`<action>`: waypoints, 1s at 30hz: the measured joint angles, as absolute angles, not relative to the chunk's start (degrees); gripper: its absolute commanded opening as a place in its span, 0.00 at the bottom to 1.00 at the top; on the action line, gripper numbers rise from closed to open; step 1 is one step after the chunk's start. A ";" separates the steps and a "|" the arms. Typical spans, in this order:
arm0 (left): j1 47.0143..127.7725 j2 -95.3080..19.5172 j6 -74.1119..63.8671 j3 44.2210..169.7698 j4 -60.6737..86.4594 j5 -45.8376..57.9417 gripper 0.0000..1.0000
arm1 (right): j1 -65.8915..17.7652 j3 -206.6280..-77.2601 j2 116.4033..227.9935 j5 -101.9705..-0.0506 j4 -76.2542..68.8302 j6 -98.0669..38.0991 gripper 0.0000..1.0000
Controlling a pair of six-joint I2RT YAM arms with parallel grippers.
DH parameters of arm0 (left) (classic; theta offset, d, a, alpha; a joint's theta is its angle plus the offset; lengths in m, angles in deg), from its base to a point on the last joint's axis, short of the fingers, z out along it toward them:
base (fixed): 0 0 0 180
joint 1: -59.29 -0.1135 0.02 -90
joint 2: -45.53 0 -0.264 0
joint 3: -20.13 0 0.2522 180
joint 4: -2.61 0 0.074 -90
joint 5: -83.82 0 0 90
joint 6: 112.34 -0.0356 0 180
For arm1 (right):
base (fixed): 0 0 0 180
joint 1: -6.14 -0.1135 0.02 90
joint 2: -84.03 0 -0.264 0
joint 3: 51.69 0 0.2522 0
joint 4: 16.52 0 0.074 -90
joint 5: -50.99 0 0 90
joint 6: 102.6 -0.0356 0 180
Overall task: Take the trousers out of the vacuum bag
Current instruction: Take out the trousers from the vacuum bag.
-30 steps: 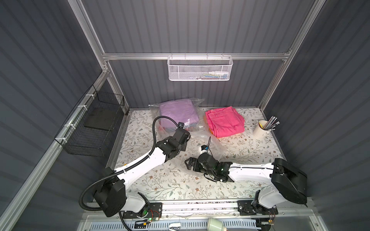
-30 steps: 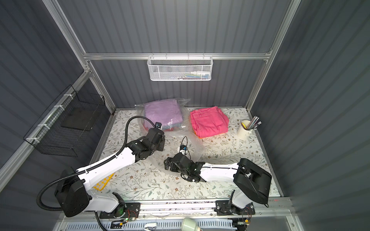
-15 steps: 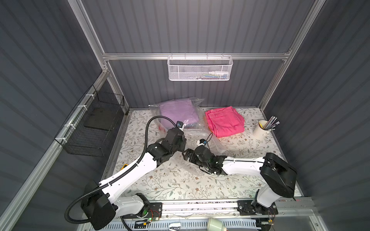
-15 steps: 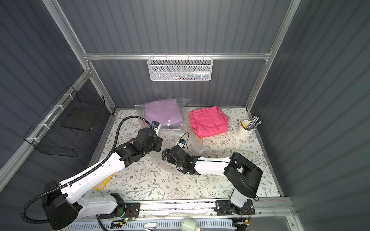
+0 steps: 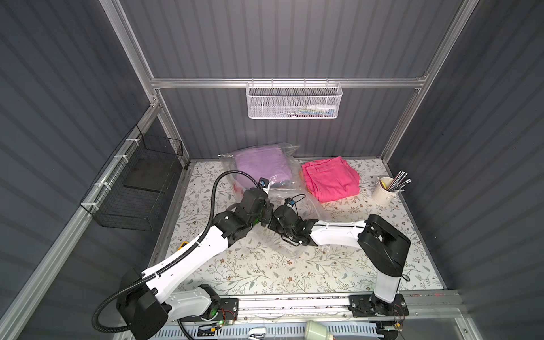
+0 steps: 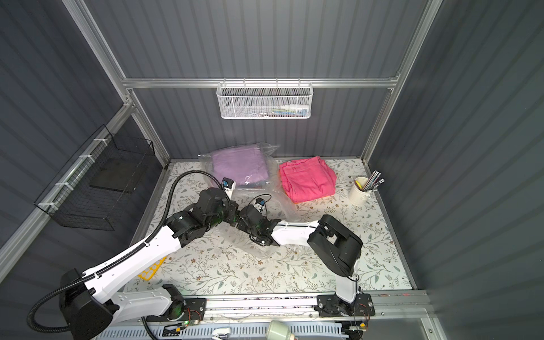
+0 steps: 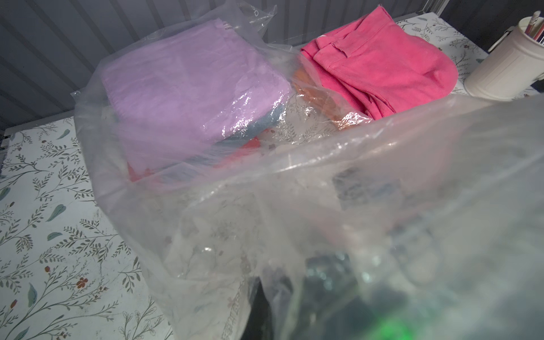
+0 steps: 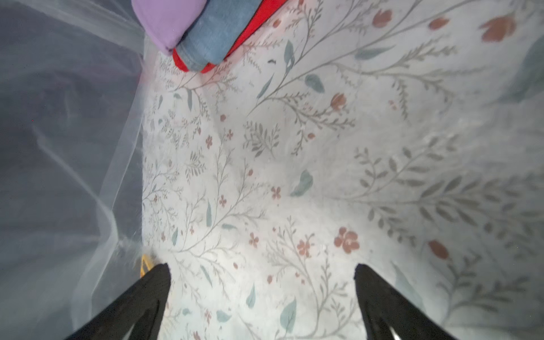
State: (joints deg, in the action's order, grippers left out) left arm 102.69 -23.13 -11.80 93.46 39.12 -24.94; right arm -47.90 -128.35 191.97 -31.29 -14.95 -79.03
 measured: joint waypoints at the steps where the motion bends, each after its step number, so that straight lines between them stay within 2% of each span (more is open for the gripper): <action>1: 102.69 -22.63 -11.88 93.46 39.12 -24.94 0.00 | -47.33 -128.78 192.52 -31.13 -14.88 -79.01 0.97; 15: 102.69 -21.18 -11.95 93.99 39.34 -24.94 0.00 | -48.54 -133.24 198.84 -32.25 -14.90 -80.08 0.97; 30: 102.69 -19.11 -12.30 94.01 39.55 -25.27 0.00 | -38.59 -149.55 209.37 -33.32 -16.96 -77.63 0.98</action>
